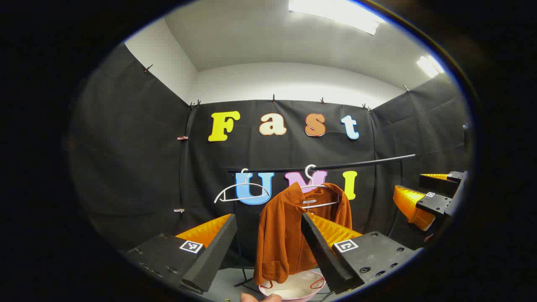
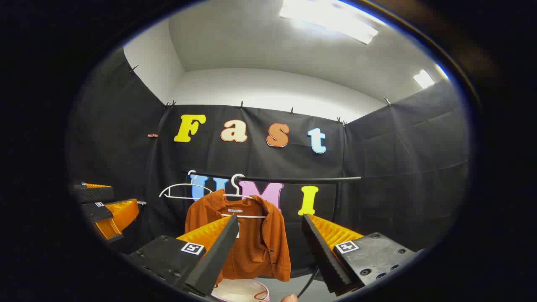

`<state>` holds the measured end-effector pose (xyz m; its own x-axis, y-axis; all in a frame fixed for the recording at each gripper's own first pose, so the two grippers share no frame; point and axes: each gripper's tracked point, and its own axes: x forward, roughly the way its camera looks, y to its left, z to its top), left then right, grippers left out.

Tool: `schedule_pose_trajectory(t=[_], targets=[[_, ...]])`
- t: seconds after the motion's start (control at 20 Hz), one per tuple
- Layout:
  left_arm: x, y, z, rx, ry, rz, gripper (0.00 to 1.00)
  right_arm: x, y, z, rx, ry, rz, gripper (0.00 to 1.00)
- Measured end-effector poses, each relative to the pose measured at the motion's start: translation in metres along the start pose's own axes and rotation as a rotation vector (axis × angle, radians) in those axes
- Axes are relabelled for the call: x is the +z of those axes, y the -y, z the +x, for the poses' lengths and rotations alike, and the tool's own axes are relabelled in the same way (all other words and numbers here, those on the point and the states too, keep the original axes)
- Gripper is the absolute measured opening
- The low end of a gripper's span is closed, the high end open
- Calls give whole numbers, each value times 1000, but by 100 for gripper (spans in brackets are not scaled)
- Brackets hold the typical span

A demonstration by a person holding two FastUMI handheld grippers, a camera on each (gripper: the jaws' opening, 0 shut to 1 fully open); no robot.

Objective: Grasp the clothes on the hanger with both hands and then place them into the laundry hamper below.

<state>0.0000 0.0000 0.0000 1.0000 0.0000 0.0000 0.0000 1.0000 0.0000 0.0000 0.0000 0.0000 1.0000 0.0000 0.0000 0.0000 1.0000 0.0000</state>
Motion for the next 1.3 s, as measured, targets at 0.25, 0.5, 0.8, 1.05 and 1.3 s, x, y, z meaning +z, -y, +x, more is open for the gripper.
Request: schedule_pose_trajectory(t=[0.25, 0.5, 0.8, 1.05, 1.3], targets=[[-2, -3, 3, 0, 4, 15, 98, 0, -4, 1, 0, -7, -6, 97], [-3, -3, 3, -7, 9, 20, 97, 2, -4, 0, -12, -5, -9, 97], [-1, -3, 2, -13, 14, 30, 97, 4, -3, 2, -23, -4, -2, 97], [-5, 2, 3, -30, 4, 41, 98, 2, -5, 1, -29, -9, 13, 97], [-17, 17, 14, -73, -19, 51, 98, -3, -3, 4, -42, -26, 8, 97]])
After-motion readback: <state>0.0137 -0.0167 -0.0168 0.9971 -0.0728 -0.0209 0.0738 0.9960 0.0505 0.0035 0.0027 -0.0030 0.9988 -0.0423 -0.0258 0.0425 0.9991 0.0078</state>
